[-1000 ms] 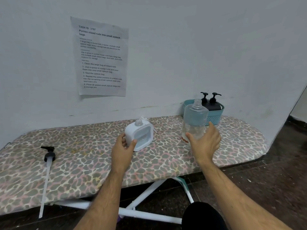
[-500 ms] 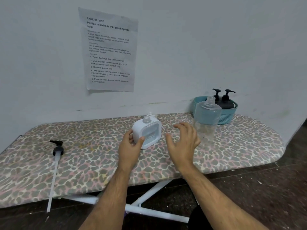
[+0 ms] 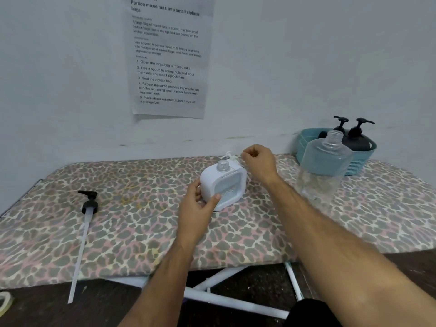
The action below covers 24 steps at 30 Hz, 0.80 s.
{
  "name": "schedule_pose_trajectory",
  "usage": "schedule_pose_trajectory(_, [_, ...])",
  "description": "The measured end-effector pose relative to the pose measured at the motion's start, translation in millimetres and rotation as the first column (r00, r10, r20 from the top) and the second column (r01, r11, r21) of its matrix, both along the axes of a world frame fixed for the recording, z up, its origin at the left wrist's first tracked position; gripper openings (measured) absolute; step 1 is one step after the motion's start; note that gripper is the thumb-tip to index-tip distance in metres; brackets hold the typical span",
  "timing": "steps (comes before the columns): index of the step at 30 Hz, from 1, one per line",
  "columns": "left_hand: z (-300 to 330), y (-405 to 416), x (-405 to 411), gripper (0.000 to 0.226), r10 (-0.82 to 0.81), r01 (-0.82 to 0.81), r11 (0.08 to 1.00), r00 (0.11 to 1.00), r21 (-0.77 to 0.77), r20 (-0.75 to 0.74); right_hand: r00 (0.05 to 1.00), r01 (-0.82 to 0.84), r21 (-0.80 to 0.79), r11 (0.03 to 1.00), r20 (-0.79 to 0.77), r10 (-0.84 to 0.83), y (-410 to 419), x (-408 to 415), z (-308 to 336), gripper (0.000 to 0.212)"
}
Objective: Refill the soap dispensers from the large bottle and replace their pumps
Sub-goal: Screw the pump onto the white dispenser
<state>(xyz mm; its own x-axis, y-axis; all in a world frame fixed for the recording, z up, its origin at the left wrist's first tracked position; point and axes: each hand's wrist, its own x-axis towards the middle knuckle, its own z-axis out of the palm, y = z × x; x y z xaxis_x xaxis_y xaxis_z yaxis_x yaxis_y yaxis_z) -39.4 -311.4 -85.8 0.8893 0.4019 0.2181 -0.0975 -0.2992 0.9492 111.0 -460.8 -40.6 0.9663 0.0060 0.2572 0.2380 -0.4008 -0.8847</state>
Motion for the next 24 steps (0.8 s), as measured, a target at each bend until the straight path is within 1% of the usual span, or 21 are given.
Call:
schedule_pose_trajectory(6, [-3, 0, 2, 0.059, -0.010, 0.010, 1.000, 1.000, -0.028, 0.000, 0.997, 0.006, -0.129, 0.992, -0.070, -0.016, 11, 48, -7, 0.005])
schedule_pose_trajectory(8, [-4, -1, 3, 0.056, -0.014, 0.014, 0.999, 1.000, -0.045, 0.000, 0.993, -0.002, -0.177, 0.984, -0.117, -0.019, 15, 61, -10, 0.012])
schedule_pose_trajectory(12, [-5, -2, 3, 0.050, -0.018, 0.019, 0.998, 1.000, -0.062, 0.009, 0.981, -0.050, -0.201, 0.978, -0.195, 0.010, 25, 77, -20, 0.039])
schedule_pose_trajectory(15, [-6, -2, 4, 0.048, -0.012, 0.013, 0.998, 1.000, -0.066, 0.014, 0.971, -0.086, -0.228, 0.970, -0.239, 0.030, 31, 81, -25, 0.037])
schedule_pose_trajectory(20, [-6, 0, 5, 0.047, -0.014, 0.016, 0.998, 1.000, -0.065, 0.019, 0.965, -0.137, -0.294, 0.946, -0.254, 0.061, 33, 75, -22, 0.050])
schedule_pose_trajectory(22, [-7, 0, 5, 0.047, -0.008, 0.010, 0.998, 1.000, -0.061, 0.022, 0.966, -0.134, -0.286, 0.949, -0.252, 0.061, 31, 76, -24, 0.051])
schedule_pose_trajectory(24, [-7, 0, 5, 0.048, -0.003, 0.004, 0.998, 1.000, -0.062, 0.025, 0.961, -0.131, -0.245, 0.961, -0.268, 0.063, 28, 78, -26, 0.051])
